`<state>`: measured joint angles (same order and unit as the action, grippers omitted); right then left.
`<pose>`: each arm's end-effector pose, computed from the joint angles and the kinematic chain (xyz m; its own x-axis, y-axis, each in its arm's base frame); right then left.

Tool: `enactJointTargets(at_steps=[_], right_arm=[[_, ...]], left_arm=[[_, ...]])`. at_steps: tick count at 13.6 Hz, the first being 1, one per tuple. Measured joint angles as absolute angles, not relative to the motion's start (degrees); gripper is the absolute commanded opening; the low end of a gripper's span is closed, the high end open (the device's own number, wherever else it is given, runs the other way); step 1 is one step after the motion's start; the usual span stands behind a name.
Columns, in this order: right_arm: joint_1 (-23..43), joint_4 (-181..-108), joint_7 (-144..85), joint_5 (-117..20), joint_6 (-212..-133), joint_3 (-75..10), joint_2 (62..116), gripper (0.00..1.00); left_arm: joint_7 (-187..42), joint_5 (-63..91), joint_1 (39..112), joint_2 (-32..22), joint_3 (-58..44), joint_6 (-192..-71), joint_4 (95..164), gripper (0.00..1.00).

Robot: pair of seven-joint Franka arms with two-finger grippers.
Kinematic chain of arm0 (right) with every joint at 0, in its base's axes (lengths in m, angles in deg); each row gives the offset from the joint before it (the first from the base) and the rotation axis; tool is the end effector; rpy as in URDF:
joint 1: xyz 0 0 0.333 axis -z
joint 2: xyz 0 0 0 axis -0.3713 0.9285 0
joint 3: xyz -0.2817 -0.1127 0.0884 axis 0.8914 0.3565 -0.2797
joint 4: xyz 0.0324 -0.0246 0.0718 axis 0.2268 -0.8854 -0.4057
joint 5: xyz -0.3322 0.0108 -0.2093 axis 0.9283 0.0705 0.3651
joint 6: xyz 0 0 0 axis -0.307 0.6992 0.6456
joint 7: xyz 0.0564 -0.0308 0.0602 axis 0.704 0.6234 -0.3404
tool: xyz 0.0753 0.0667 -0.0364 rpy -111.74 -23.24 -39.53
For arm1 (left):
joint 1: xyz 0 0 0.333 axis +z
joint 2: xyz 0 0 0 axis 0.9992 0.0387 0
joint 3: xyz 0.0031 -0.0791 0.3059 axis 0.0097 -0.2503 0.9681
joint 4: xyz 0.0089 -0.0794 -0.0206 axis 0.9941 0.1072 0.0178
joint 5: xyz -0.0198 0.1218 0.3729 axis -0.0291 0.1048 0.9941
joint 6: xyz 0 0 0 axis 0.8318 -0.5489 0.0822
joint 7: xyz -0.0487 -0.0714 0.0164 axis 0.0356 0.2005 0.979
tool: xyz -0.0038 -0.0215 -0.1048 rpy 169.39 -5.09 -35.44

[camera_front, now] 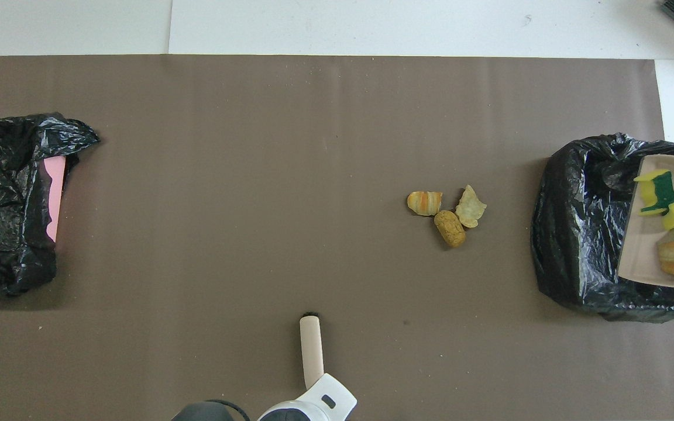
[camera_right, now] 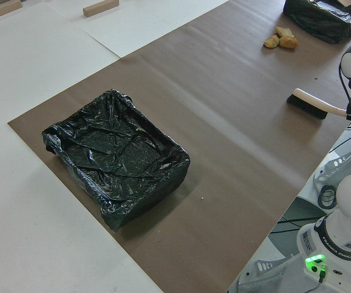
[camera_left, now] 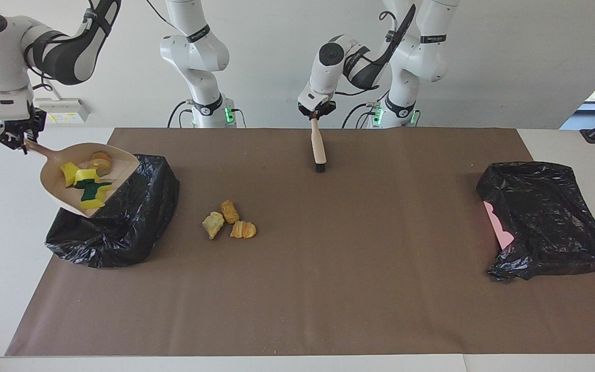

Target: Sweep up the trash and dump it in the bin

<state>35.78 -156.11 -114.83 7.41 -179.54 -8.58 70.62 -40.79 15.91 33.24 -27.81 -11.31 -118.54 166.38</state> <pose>0.4769 -0.3018 0.5056 0.2721 0.8778 -0.3942 0.9613 -0.2292 0.1531 0.1878 -0.3789 0.3450 0.9524 0.0013 -0.3049 0.0235 -0.9973 0.0690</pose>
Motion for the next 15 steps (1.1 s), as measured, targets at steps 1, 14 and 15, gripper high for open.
enactJointTargets(at_steps=[1, 14, 15], right_arm=[[35.6, -156.0, -114.8, 10.2, -180.3, -8.8, 71.4, 0.00], [28.9, -155.4, -123.8, 34.7, -180.6, -10.1, 72.3, 0.00], [28.9, -155.3, -124.7, 35.9, -180.6, -10.1, 72.3, 0.00]], left_arm=[[-40.8, 15.9, 33.2, -27.8, -11.3, -118.5, 166.4, 0.40], [-46.0, 31.0, 42.2, -25.1, -9.5, -111.0, 155.5, 1.00], [-48.1, 32.7, 45.1, -24.1, -9.3, -110.5, 152.7, 1.00]])
